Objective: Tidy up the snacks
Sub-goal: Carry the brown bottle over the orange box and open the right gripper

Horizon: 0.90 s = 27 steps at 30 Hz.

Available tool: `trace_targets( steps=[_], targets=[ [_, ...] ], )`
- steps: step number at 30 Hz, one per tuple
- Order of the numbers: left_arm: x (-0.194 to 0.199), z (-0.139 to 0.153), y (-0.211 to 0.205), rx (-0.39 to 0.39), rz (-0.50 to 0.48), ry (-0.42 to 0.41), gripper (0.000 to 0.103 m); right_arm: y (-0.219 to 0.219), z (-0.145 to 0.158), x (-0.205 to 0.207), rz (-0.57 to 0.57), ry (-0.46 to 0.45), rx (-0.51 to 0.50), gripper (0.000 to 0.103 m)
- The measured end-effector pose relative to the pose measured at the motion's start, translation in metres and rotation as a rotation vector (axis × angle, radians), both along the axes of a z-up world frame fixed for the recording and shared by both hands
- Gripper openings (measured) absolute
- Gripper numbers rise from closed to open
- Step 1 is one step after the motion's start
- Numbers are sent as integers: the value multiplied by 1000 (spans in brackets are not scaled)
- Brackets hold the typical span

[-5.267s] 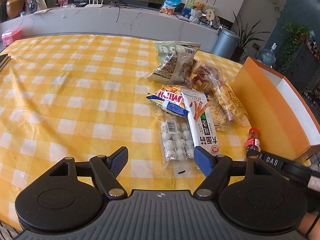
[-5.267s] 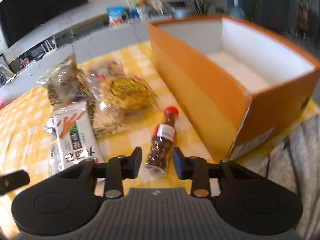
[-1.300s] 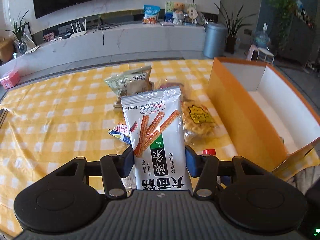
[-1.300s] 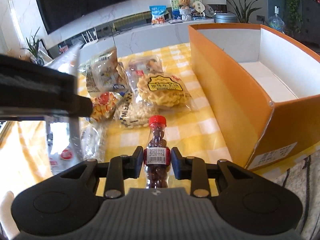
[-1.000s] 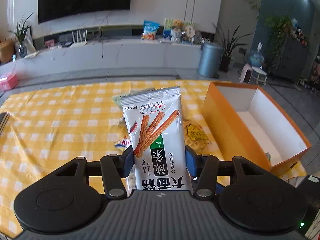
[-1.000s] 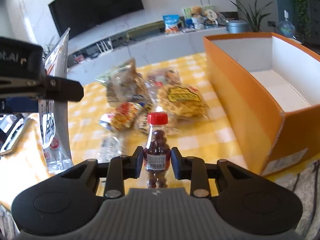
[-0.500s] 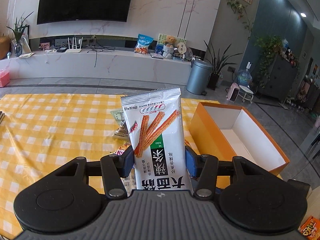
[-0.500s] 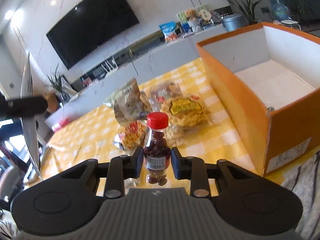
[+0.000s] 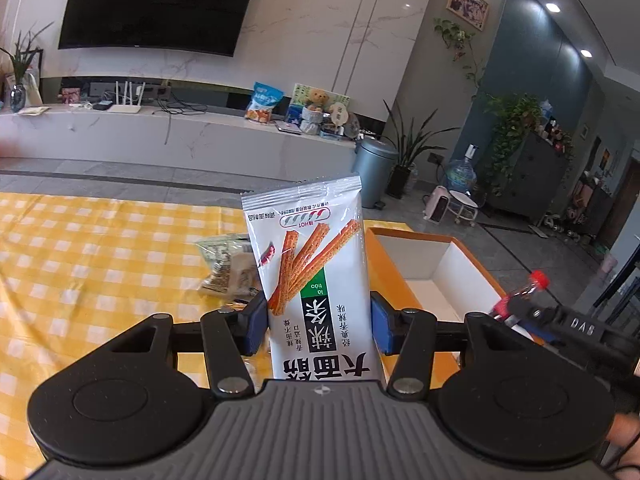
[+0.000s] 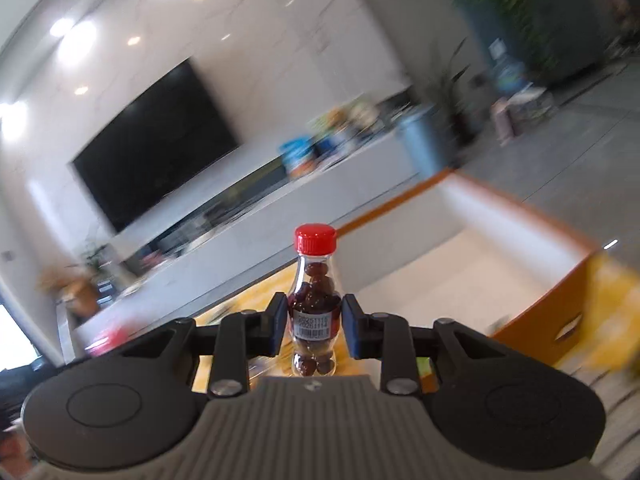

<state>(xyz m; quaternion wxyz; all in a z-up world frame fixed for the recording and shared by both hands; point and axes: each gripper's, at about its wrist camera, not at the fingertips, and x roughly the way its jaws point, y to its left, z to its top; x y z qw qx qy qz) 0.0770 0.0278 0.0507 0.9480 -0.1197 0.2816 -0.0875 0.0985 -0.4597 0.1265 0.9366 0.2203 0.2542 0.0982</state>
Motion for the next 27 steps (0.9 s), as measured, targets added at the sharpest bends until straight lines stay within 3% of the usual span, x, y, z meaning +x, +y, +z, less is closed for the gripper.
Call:
trace_targets(
  steps=[5,8,19,22,27],
  targets=[
    [5,-8,-10,10,-19,21,59,-37,-1,16,-106,31,-23,28],
    [7,-13,-15,21,-33,37,59,-42,-11,33,-137,91,-106,28],
    [12,-30,-18,59,-36,98,59,-47,-56,73,-69,278,-187,29],
    [13,-31,-17,59,-36,107,59,-39,-53,78,-42,300,-294,29],
    [11,-31,-17,62,-43,114,59,-27,-57,80,10,335,-373,28]
  ],
)
